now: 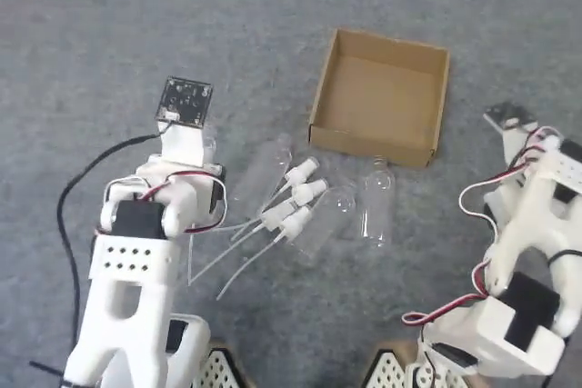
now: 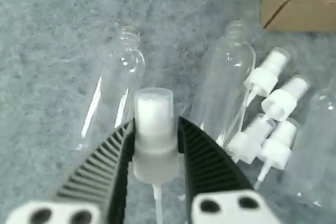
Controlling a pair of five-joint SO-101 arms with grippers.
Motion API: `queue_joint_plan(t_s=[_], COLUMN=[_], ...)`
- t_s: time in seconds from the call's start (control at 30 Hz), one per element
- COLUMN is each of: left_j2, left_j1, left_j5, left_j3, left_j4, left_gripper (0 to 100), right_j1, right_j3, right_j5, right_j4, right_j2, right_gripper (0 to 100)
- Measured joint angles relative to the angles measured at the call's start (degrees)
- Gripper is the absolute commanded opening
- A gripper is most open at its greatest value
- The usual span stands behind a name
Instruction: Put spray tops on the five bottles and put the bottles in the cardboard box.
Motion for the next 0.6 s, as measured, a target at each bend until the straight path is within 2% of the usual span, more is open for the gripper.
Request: queue_joint_plan(t_s=[0.23, 0.47, 0.6], left_j2=[-0.26, -0.26, -0.26], left_j1=[0.09, 0.09, 0.18], left_j5=[-0.09, -0.09, -0.09], left_j3=[0.44, 0.44, 0.44], left_j4=[-0.70, -0.70, -0.70], left_gripper=[1, 1, 1], right_j1=[-0.09, -0.09, -0.09], right_j3=[-1.67, -1.76, -1.76], right_j5=[5.36, 5.98, 5.98], right_j4=[0.44, 0.53, 0.53], right_j2=[4.84, 10.11, 10.37], right_gripper=[25.9, 25.7, 14.5])
